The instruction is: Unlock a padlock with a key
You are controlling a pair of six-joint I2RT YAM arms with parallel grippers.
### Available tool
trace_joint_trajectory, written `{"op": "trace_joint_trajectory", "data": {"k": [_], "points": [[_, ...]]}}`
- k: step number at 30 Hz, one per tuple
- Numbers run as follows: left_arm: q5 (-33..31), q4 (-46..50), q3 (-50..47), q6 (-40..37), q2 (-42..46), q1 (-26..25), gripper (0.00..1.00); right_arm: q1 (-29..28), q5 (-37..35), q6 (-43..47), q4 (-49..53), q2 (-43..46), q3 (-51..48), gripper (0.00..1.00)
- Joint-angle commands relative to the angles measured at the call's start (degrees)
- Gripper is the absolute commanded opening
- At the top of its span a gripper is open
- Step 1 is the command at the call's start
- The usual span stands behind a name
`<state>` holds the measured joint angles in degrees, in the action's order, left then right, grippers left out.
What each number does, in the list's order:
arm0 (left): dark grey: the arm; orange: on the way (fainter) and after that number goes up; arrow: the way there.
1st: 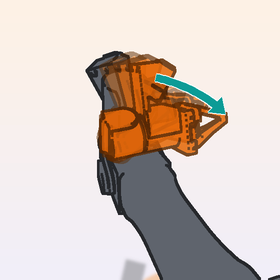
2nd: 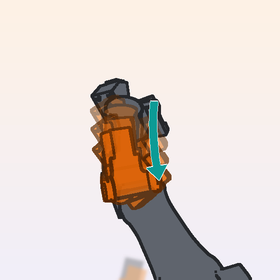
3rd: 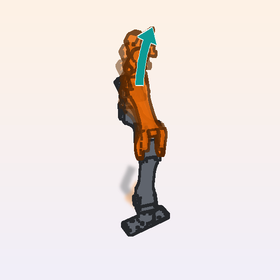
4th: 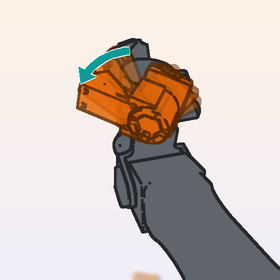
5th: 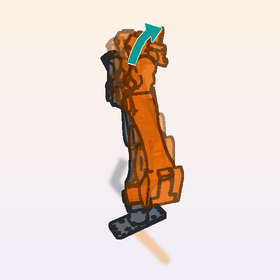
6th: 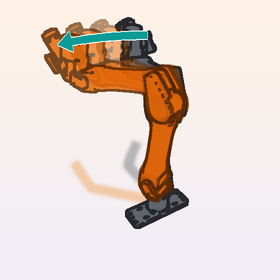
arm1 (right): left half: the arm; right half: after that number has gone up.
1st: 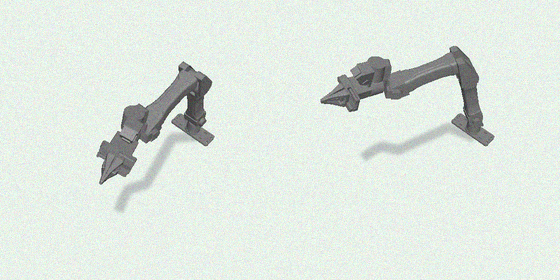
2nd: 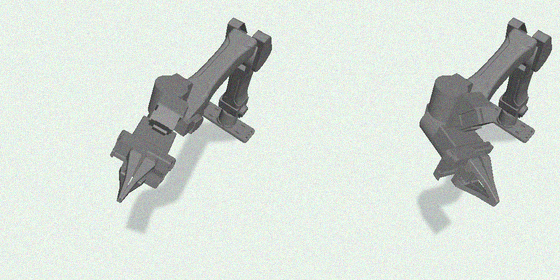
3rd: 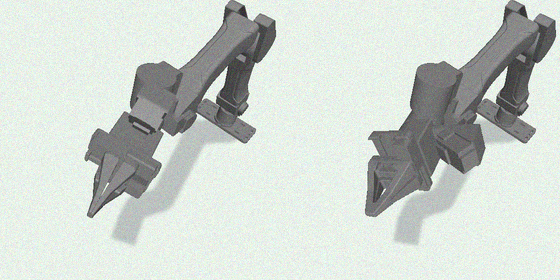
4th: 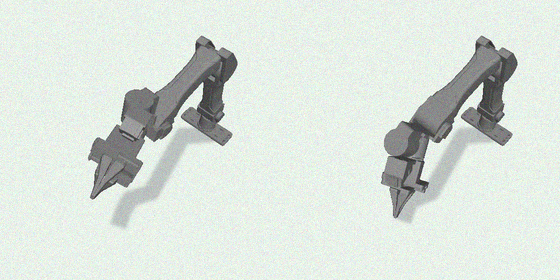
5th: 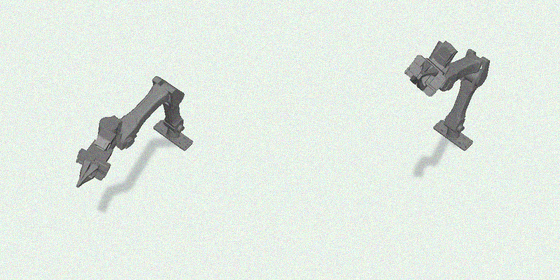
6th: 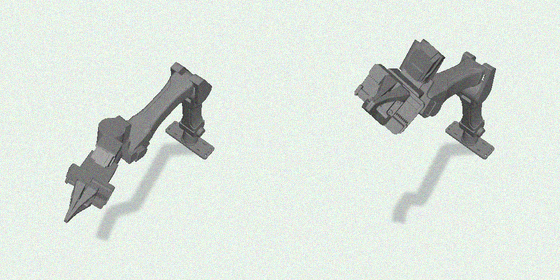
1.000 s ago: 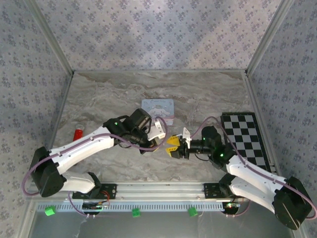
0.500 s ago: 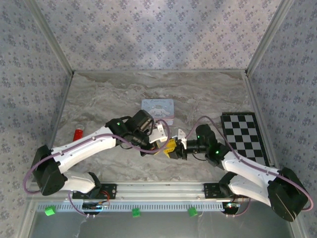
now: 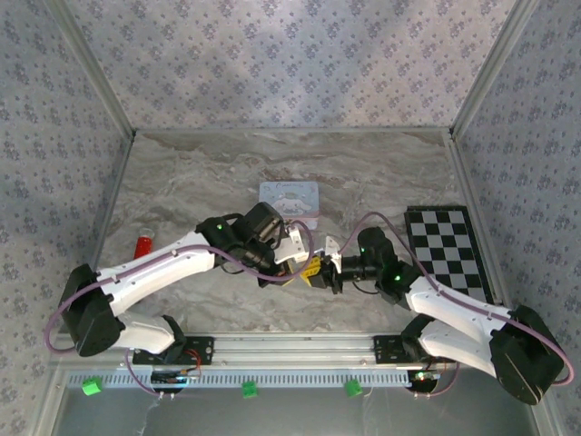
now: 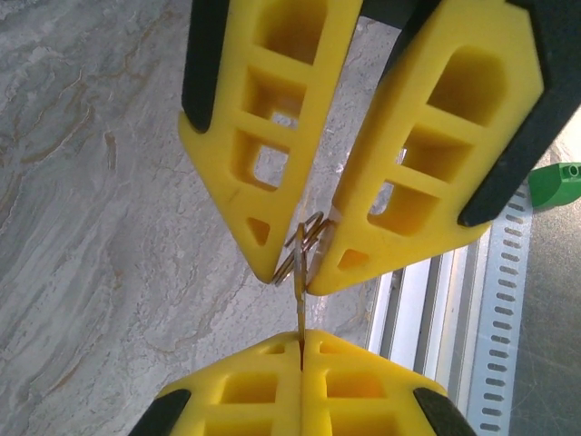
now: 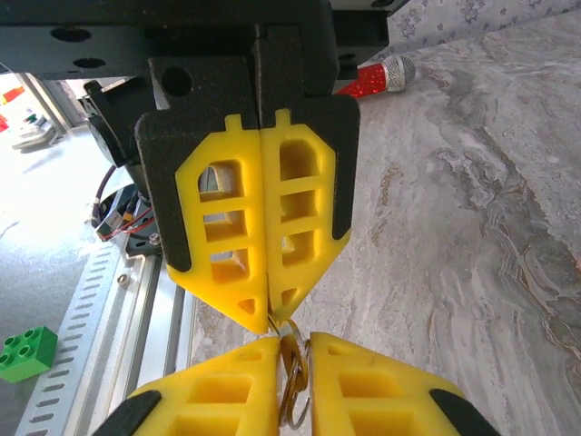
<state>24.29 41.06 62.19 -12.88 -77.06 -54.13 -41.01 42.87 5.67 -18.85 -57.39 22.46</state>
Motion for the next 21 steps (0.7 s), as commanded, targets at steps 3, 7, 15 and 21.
{"op": "trace_joint_trajectory", "data": {"k": [3, 7, 15, 21], "points": [[1.24, 1.32, 0.99, -1.4, -0.23, -0.45, 0.0, 0.0, 1.2, 0.95, 1.32, -0.1, 1.76, 0.09], [0.52, 1.22, 0.69, -1.53, 0.05, -0.45, 0.0, 0.47, 1.27, 0.88, 1.93, 0.17, 1.72, 0.03], [-3.8, -4.41, -2.0, 0.16, 3.87, 0.63, 0.14, 1.85, -2.19, -2.82, 2.3, 1.4, 0.92, 0.0], [-8.71, -27.96, -14.96, 12.05, 18.11, 6.74, 0.34, 4.39, -12.69, -17.13, -7.35, 3.13, -3.82, 0.0]]}}
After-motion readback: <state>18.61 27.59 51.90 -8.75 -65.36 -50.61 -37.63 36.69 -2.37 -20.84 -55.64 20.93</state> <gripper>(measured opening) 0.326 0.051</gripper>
